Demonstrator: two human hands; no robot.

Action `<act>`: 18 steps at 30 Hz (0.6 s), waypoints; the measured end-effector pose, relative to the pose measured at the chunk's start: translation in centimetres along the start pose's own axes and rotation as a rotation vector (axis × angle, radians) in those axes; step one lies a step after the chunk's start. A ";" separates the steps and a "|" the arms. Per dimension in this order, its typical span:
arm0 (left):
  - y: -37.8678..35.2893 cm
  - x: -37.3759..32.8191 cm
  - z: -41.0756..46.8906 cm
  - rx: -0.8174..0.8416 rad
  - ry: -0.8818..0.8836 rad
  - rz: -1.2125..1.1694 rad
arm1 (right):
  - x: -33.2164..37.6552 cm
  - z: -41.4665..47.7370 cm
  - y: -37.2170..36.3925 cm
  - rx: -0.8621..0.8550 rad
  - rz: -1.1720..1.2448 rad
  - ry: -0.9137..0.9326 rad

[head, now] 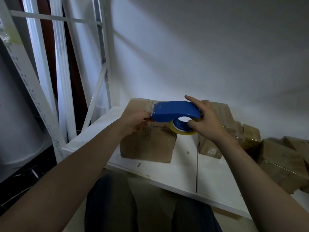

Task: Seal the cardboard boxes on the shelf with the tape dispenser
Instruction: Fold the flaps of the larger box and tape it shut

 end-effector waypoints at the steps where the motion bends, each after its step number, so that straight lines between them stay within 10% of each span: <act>1: 0.3 -0.5 -0.3 -0.016 -0.026 0.027 | 0.0 0.1 -0.7 0.032 -0.020 0.030; 18: 11.8 3.8 -2.7 -0.233 -0.005 0.292 | -1.7 -0.4 -1.5 -0.052 -0.238 0.245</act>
Point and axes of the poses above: each hand's wrist, its own z-axis towards the middle knuckle, its own y-axis out of the back of the hand, x = y × z, the point moved 9 cm from there along z, towards the middle knuckle, and after that the axes turned 11 degrees about x, right-handed, at the moved point
